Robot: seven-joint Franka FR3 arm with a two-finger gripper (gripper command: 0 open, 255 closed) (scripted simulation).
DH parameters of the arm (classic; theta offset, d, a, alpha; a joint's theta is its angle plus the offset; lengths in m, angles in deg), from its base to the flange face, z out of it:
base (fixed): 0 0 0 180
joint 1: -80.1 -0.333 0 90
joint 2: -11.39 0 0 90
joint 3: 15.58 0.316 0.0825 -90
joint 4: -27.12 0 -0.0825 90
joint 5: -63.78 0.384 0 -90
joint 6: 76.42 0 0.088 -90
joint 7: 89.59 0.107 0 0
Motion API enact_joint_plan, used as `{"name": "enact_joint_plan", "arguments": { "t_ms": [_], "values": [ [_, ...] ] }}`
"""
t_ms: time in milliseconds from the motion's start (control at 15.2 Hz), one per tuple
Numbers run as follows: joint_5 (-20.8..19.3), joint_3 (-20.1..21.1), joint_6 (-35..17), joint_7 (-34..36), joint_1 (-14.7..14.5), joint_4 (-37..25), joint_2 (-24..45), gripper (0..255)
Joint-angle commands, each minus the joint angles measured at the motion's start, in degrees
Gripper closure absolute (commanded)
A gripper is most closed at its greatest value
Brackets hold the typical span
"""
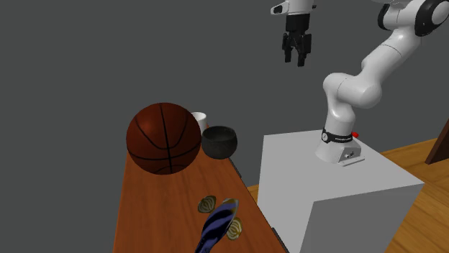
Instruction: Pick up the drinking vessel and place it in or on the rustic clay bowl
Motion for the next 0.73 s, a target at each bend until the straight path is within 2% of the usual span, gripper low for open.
{"name": "enact_joint_plan", "arguments": {
  "t_ms": [0,660],
  "values": [
    [0.0,0.0,0.0,0.0,0.0,0.0,0.0,0],
    [-2.64,-3.07,-16.89,-5.97,-0.57,-1.52,17.73,0]
  ]
}}
